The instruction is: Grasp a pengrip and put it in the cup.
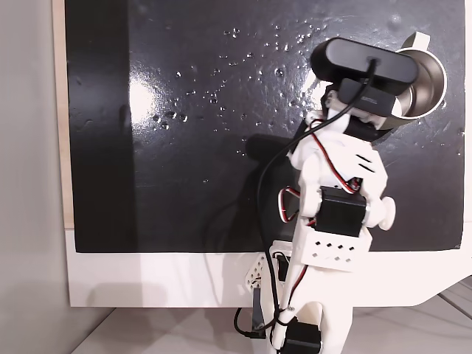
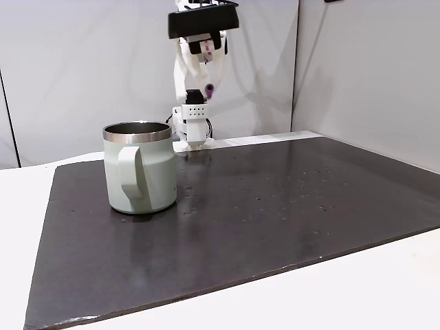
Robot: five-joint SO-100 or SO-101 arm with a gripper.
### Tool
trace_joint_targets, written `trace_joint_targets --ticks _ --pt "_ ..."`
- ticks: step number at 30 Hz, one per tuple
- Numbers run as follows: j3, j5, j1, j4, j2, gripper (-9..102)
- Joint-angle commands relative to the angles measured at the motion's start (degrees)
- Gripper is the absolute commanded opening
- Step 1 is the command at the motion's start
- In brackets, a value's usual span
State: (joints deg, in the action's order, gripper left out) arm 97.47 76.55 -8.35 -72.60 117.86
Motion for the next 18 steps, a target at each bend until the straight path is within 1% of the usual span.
trace_joint_targets --ticks 1,5,11,15,18 --pt "-3.8 2.6 -6.0 5.5 2.5 0" --pt "-3.8 4.5 -10.6 11.0 1.1 0" --pt "-3.6 5.8 -14.2 17.9 -0.5 0" --pt "-0.9 7.1 -15.9 27.5 -1.4 0" --pt "-0.5 7.1 -16.5 31.3 -3.3 0"
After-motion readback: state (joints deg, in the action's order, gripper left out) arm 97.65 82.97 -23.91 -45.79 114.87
